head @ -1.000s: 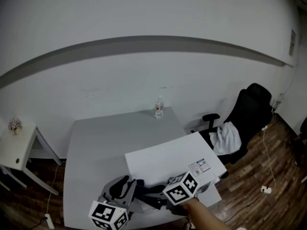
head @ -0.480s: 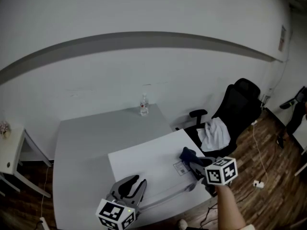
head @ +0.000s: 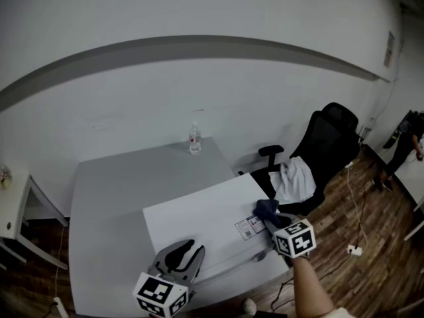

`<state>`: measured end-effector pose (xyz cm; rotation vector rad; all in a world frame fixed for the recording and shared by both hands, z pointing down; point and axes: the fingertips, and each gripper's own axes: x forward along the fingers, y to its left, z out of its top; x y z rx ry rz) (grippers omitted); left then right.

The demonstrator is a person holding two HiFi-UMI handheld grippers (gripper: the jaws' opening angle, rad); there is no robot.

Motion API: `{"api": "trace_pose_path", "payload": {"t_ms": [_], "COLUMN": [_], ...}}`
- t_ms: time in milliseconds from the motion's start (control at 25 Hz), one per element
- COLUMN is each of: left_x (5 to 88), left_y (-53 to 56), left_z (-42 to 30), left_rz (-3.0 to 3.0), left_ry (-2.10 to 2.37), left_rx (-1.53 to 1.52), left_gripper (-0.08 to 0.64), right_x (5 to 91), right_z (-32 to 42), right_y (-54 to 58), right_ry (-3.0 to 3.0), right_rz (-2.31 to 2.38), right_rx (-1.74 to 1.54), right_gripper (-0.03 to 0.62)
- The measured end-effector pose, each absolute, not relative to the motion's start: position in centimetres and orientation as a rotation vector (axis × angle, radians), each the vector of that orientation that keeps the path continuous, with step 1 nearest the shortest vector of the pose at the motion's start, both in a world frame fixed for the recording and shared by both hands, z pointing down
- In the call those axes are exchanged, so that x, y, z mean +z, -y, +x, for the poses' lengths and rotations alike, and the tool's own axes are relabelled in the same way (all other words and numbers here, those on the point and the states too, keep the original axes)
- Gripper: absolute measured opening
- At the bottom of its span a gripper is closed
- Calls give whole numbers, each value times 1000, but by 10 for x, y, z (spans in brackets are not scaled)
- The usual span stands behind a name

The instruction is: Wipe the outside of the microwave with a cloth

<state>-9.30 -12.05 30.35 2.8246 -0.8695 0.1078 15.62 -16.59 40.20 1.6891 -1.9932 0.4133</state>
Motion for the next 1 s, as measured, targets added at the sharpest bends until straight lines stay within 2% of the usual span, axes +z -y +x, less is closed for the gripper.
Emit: {"api": "trace_pose_path", "payload": {"t_ms": [1000], "left_x": [305], "left_y": [110], "left_z": [-102], "left_rz": [2827], "left_ry": [826], "left_rx": [115], "left_gripper": [103], "right_x": [397], "right_z": [126], "right_y": [161], "right_ry": [1893], "right_rz": [1726], "right_rx": [292], "right_gripper": [74]}}
